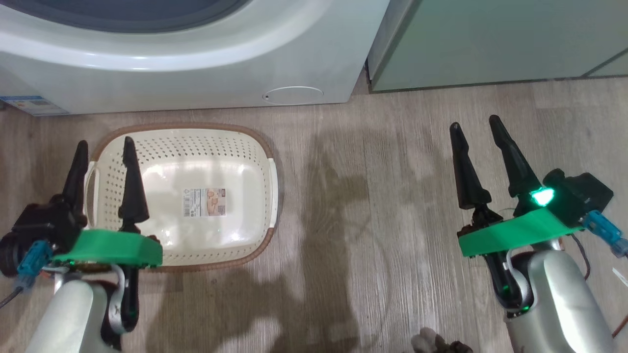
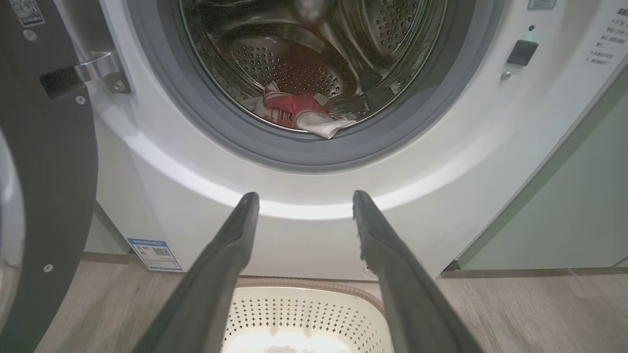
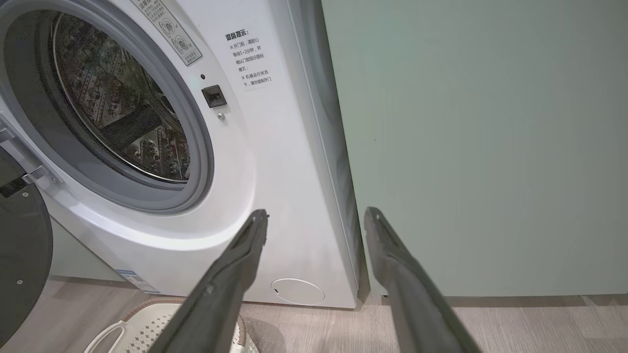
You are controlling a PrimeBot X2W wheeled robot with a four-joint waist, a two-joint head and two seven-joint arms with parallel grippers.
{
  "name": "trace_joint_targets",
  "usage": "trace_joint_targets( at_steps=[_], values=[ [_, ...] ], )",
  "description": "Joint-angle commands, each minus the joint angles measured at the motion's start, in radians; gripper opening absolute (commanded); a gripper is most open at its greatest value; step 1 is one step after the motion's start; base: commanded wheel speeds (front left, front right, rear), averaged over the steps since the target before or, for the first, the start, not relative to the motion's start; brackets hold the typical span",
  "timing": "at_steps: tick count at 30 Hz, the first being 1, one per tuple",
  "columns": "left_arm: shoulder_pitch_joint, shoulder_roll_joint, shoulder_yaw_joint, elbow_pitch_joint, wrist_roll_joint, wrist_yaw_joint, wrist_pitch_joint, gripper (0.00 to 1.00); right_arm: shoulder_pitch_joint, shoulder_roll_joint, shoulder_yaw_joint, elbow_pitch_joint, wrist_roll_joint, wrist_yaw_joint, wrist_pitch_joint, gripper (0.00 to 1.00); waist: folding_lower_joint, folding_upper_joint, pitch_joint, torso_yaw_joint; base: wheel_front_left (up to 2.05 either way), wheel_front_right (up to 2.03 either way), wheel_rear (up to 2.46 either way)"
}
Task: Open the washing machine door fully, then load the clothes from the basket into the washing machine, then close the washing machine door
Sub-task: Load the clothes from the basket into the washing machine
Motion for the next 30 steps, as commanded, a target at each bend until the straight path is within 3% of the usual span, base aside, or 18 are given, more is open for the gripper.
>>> trace_joint_targets(
  at_steps=[1,7,18,30],
  values=[
    [-0.035,0.022,0.041,-0.025,-0.004,-0.006,-0.001,1.00,0.012,-0.004,0.026,-0.036,-0.001,0.000,-0.004,1.00,0.0001,-0.0001,0.005,-0.003,0.00,0.00,0.00],
    [-0.157,0.059,0.033,-0.012,-0.024,-0.055,0.059,1.00,0.000,-0.004,0.043,-0.046,0.012,0.000,-0.013,1.00,0.0001,-0.0001,0.056,-0.025,0.00,0.00,0.00],
    [-0.570,0.181,0.024,0.157,-0.086,-0.178,0.335,1.00,-0.059,-0.004,0.133,-0.043,0.091,0.000,-0.047,1.00,0.0001,-0.0001,0.213,-0.156,0.00,0.00,0.00],
    [-0.938,0.309,0.016,0.385,-0.109,-0.246,0.607,1.00,-0.104,-0.004,0.189,-0.071,0.190,0.000,-0.051,1.00,0.0001,-0.0001,0.314,-0.278,0.00,0.00,0.00]
  ],
)
